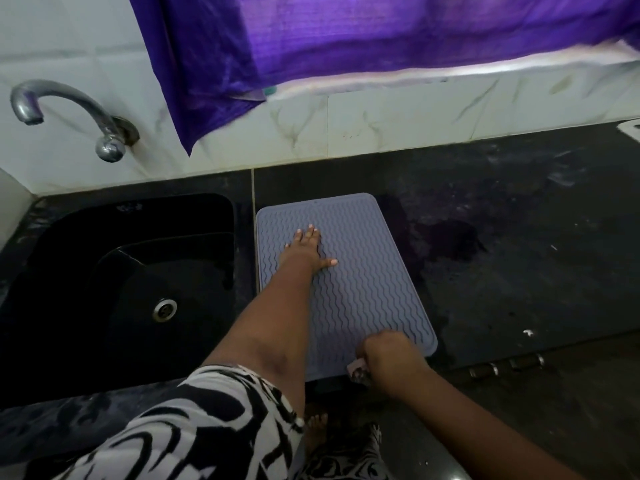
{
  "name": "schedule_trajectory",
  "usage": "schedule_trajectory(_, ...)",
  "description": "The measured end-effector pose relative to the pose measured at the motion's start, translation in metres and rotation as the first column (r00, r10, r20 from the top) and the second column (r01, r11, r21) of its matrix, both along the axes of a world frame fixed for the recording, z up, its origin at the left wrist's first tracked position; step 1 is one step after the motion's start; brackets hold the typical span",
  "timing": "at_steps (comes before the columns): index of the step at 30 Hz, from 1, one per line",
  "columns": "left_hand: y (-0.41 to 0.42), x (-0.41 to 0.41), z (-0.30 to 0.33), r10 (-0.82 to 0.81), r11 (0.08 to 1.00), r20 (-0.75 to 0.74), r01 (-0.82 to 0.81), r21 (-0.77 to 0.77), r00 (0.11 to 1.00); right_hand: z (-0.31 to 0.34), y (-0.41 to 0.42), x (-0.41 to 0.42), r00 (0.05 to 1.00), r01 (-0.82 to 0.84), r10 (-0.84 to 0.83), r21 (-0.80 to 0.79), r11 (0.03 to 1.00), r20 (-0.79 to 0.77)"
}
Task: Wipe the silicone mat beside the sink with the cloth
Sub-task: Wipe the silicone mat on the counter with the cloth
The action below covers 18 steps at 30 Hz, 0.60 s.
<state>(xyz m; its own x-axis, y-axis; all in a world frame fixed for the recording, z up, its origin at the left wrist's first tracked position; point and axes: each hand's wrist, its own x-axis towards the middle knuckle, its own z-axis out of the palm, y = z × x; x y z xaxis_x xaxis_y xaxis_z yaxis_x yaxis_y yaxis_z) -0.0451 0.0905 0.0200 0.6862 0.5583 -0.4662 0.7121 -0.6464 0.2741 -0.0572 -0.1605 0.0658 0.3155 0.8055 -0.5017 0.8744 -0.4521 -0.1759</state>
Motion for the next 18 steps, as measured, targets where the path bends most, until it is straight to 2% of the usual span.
schedule_trajectory(2, 0.0, 0.0, 0.002, -0.008, 1.0, -0.014, 0.008, 0.003, 1.0, 0.012, 0.008, 0.02, 0.997, 0.021, -0.027, -0.075, 0.997, -0.079)
schedule_trajectory(4, -0.001, -0.003, 0.001, -0.02, 1.0, -0.021, 0.02, -0.001, 1.0, 0.026, 0.017, 0.06, 0.939, 0.088, -0.153, -0.214, 0.973, -0.308)
schedule_trajectory(6, 0.002, -0.002, 0.005, -0.018, 1.0, -0.011, 0.018, 0.012, 1.0, 0.043, 0.03, 0.099, 0.71, 0.27, -0.4, -0.3, 0.915, -0.58)
schedule_trajectory(7, 0.005, 0.001, 0.01, 0.003, 0.999, 0.034, -0.004, 0.033, 0.999, 0.048, 0.039, 0.114, 0.609, 0.357, -0.462, -0.297, 0.886, -0.645)
schedule_trajectory(8, 0.008, 0.005, 0.018, 0.033, 0.997, 0.099, -0.039, 0.059, 0.995, 0.046, 0.05, 0.125, 0.602, 0.416, -0.461, -0.236, 0.878, -0.652)
schedule_trajectory(10, 0.016, 0.015, 0.032, 0.058, 0.989, 0.228, -0.088, 0.122, 0.972, 0.04, 0.081, 0.141, 0.822, 0.427, -0.372, 0.035, 0.904, -0.431)
schedule_trajectory(11, 0.021, 0.023, 0.036, 0.035, 0.985, 0.243, -0.075, 0.156, 0.969, 0.039, 0.1, 0.148, 0.903, 0.367, -0.309, 0.162, 0.916, -0.3)
schedule_trajectory(12, 0.025, 0.029, 0.038, -0.009, 0.98, 0.216, -0.034, 0.198, 0.976, 0.04, 0.119, 0.153, 0.94, 0.315, -0.263, 0.255, 0.914, -0.217)
schedule_trajectory(15, 0.039, 0.044, 0.022, -0.108, 0.953, 0.079, 0.081, 0.291, 0.991, 0.038, 0.17, 0.175, 0.942, 0.327, -0.259, 0.427, 0.843, -0.211)
schedule_trajectory(18, 0.051, 0.051, -0.008, -0.064, 0.966, 0.114, 0.033, 0.258, 0.991, 0.014, 0.215, 0.196, 0.932, 0.363, -0.304, 0.507, 0.782, -0.198)
